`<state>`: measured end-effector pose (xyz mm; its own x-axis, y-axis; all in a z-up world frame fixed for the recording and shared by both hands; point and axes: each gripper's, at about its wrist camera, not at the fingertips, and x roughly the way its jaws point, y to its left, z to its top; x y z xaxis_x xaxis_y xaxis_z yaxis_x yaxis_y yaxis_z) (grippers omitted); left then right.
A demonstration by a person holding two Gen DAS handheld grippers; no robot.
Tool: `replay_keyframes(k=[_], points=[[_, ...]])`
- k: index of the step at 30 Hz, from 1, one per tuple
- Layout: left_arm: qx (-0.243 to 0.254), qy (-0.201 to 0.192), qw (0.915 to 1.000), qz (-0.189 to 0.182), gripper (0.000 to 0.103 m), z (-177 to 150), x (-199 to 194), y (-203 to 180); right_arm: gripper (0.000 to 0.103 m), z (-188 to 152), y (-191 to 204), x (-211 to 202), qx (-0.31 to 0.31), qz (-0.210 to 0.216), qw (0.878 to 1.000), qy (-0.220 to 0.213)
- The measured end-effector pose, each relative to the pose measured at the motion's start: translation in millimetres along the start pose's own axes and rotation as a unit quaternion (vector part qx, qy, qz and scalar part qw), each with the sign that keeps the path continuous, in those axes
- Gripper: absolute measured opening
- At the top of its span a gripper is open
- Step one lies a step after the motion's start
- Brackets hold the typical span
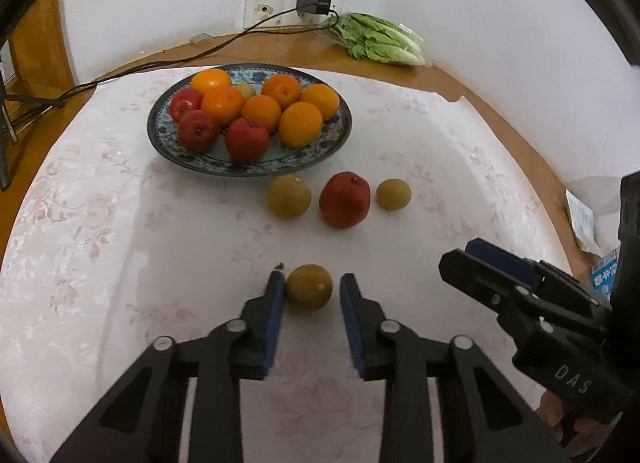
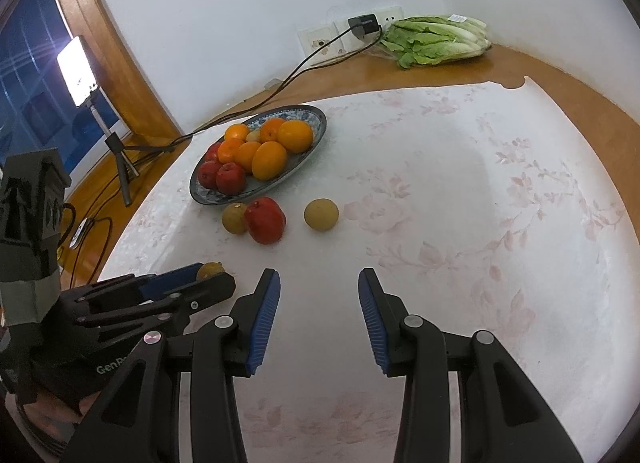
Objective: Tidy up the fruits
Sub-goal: 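Grasp a yellow-green fruit with the left tool while the right tool grasps another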
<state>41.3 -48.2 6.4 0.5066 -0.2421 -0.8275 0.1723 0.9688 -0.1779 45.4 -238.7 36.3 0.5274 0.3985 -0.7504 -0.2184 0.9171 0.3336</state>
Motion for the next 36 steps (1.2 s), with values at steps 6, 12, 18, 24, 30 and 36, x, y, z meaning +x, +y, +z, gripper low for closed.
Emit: replay_keyframes(k=[6, 12, 18, 24, 30, 36], points=[[0.004, -0.002, 1.0000, -0.007, 0.025, 0, -1, 0, 0.042, 2, 3, 4, -0.005, 0.000, 1.000, 0.006], [-0.010, -0.013, 0.9999, -0.005, 0.025, 2, -9, 10, 0.042, 4, 9, 5, -0.017, 0.002, 1.000, 0.009], [-0.031, -0.021, 0.9993, 0.004, 0.025, 7, -14, 26, 0.042, 7, 12, 10, -0.020, 0.000, 1.000, 0.019], [-0.049, -0.022, 0.9985, 0.010, 0.025, 9, -15, 42, 0.042, 17, 9, 14, -0.012, -0.008, 0.999, 0.040], [-0.061, -0.024, 0.9977, 0.018, 0.025, 12, -14, 52, 0.042, 26, 12, 21, -0.025, -0.019, 0.998, 0.047], [-0.063, -0.028, 0.9972, 0.028, 0.025, 13, -16, 58, 0.040, 35, 12, 36, -0.023, -0.029, 0.998, 0.047]])
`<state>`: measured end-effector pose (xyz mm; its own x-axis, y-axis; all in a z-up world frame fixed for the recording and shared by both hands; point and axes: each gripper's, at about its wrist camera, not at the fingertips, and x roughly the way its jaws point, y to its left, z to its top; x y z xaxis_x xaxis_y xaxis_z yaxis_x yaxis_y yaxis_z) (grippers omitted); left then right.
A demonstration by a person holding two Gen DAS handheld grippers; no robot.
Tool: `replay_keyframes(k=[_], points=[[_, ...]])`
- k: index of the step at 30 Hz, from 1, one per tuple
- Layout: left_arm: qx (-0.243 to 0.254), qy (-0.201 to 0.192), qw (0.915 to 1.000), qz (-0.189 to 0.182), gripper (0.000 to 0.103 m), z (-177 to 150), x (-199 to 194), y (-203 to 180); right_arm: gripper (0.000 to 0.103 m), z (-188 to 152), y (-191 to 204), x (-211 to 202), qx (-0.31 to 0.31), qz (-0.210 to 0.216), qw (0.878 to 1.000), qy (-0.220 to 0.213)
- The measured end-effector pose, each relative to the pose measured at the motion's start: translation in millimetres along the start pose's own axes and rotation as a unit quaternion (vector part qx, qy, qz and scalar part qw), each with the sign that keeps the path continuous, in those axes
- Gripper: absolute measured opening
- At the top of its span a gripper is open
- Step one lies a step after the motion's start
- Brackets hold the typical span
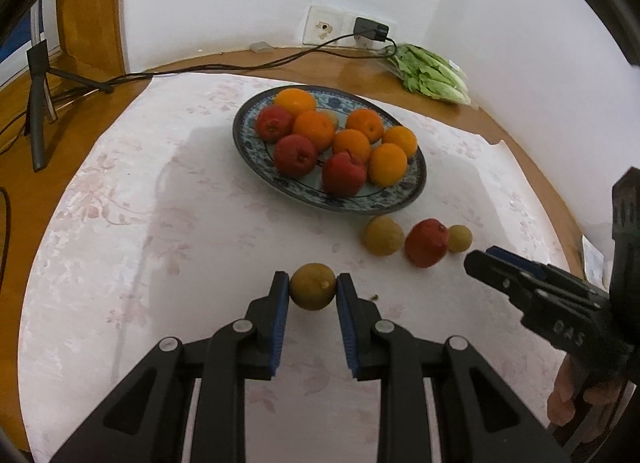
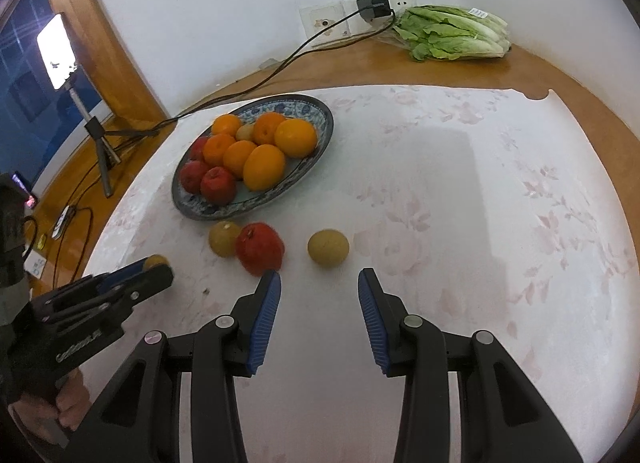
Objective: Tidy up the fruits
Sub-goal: 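Grasp a yellow-green fruit with the left tool while the right tool grasps another, then carry both yellow-green fruits over the plate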
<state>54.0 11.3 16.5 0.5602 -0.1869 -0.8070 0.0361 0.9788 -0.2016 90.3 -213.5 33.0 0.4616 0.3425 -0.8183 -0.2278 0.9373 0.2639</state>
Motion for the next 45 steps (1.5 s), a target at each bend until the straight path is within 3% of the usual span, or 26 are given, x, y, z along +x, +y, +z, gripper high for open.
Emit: replay_keyframes(k=[13, 27, 45], points=[[-0.006, 0.004, 1.0000, -0.001, 0.025, 1, 4, 4, 0.026, 9, -2, 21, -0.021, -0.011, 1.000, -0.006], [-0.003, -0.006, 1.0000, -0.001, 0.025, 10, -3, 3, 0.026, 8, -1, 14, -0.025, -0.005, 0.999, -0.021], [0.021, -0.045, 0.9987, -0.011, 0.025, 66, -5, -4, 0.026, 45, 25, 0, -0.057, 0.007, 0.997, -0.051]])
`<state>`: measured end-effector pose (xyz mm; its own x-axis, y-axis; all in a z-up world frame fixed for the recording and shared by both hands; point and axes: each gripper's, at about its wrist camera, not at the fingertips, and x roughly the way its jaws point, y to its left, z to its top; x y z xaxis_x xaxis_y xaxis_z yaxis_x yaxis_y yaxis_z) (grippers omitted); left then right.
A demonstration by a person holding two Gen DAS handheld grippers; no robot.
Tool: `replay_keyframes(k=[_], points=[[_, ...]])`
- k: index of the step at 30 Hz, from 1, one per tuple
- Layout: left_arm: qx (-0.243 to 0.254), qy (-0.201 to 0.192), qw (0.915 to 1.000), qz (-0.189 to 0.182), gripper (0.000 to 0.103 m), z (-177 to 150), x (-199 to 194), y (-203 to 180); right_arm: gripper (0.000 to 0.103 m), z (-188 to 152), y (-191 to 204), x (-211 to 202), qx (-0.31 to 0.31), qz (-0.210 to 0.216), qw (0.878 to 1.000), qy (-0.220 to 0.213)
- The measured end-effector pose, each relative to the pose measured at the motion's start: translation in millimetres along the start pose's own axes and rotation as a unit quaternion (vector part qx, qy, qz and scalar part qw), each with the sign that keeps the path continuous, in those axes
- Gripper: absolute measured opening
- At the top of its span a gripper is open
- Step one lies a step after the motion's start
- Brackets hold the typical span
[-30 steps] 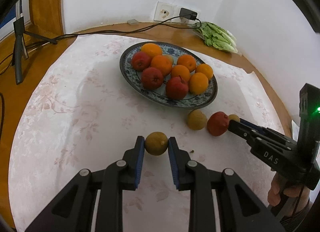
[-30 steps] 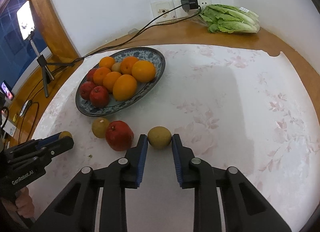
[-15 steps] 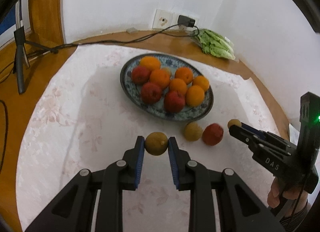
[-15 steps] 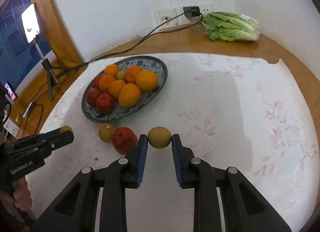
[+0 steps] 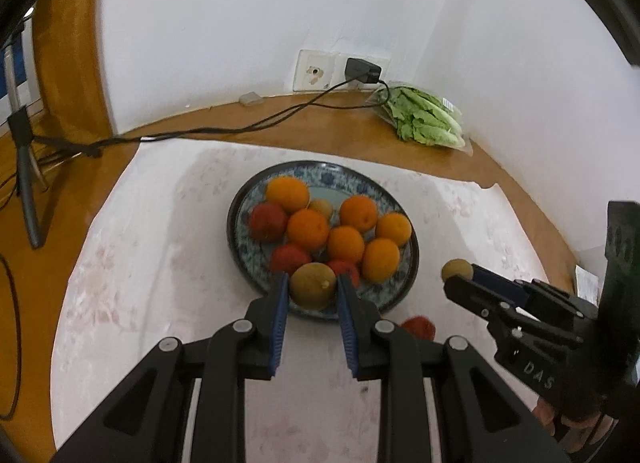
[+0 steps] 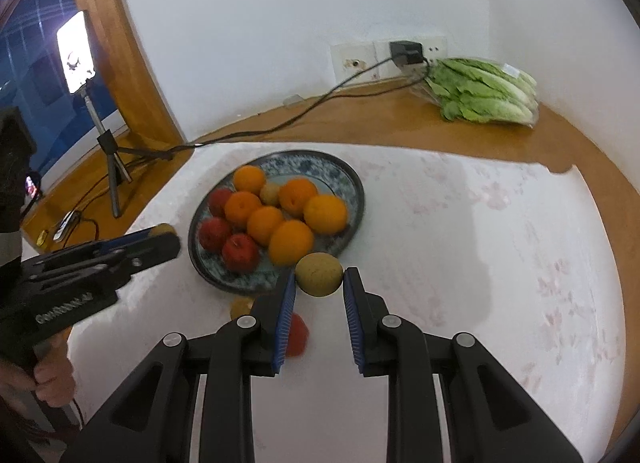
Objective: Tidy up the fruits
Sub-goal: 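Carry both yellow-green fruits over the plate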
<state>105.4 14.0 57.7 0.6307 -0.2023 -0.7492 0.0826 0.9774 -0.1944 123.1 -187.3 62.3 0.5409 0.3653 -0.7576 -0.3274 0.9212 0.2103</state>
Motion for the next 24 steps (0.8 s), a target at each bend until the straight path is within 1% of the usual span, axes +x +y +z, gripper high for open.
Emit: replay_keyframes(k=[8, 13, 18, 24], points=[[0.004, -0.001, 1.0000, 0.000, 0.025, 11, 25, 4, 0.026, 21, 18, 19, -0.025, 0.009, 1.000, -0.013], [0.002, 0.002, 1.0000, -0.003, 0.025, 15, 35, 7, 0.026, 26, 28, 30, -0.049, 0.004, 0.999, -0.020], [0.011, -0.006, 0.9999, 0.001, 0.025, 16, 38, 7, 0.026, 30, 29, 43, -0.057, -0.004, 0.998, -0.016], [0.018, -0.007, 0.9998, -0.002, 0.025, 17, 40, 6, 0.026, 31, 25, 49, -0.054, -0.004, 0.998, -0.014]])
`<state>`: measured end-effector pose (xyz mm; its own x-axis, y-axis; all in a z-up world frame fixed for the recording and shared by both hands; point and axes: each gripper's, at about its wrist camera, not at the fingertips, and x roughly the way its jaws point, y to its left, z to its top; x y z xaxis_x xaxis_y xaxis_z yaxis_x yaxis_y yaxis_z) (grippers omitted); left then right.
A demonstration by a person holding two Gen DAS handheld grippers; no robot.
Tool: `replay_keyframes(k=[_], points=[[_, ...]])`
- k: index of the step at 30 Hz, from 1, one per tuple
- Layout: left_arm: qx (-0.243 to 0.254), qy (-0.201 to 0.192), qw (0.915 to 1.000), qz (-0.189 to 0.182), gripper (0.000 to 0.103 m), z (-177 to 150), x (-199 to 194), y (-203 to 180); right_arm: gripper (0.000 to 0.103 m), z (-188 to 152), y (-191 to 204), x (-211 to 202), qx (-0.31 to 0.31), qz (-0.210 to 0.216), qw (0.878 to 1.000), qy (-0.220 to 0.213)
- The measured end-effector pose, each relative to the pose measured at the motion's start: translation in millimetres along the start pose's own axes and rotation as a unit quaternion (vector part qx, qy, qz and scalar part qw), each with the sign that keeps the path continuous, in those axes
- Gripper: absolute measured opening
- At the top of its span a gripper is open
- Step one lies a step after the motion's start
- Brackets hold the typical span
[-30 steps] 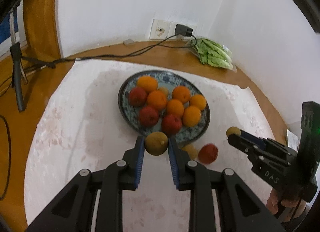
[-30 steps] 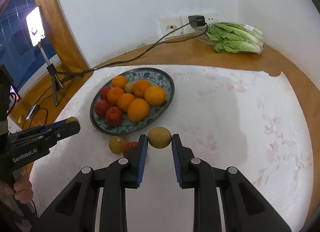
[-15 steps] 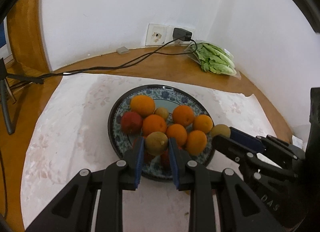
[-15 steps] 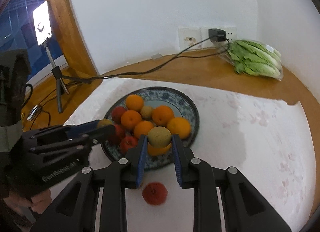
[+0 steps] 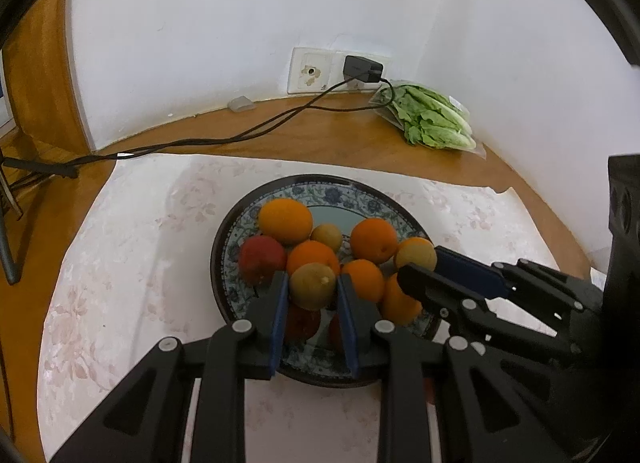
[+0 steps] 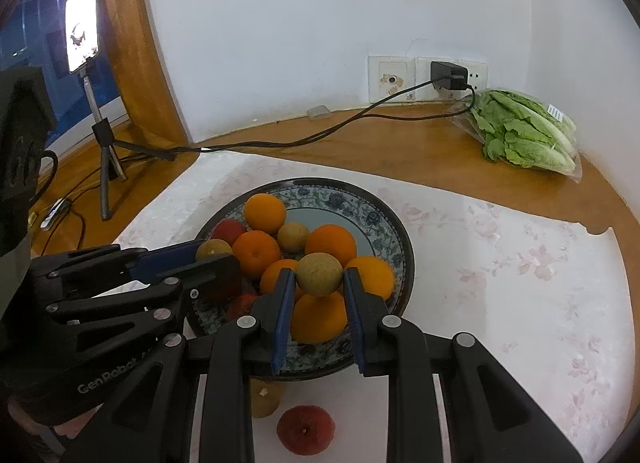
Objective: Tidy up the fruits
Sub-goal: 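Carry both yellow-green fruits over the plate, then open both tools to drop the yellow-green fruits onto the plate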
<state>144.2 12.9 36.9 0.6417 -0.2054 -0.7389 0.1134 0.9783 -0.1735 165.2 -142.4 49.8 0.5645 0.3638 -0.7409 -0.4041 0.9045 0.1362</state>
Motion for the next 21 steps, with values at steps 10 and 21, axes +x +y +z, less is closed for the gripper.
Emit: replay_keyframes(k=[10, 21], points=[[0.001, 0.000, 1.0000, -0.005, 0.025, 2, -1, 1, 0.030, 2, -4, 1, 0.008, -0.003, 1.000, -0.004], [0.013, -0.005, 0.9999, -0.005, 0.041, -2, -18, -9, 0.036, -6, -12, -22, 0.033, 0.005, 0.999, -0.016]])
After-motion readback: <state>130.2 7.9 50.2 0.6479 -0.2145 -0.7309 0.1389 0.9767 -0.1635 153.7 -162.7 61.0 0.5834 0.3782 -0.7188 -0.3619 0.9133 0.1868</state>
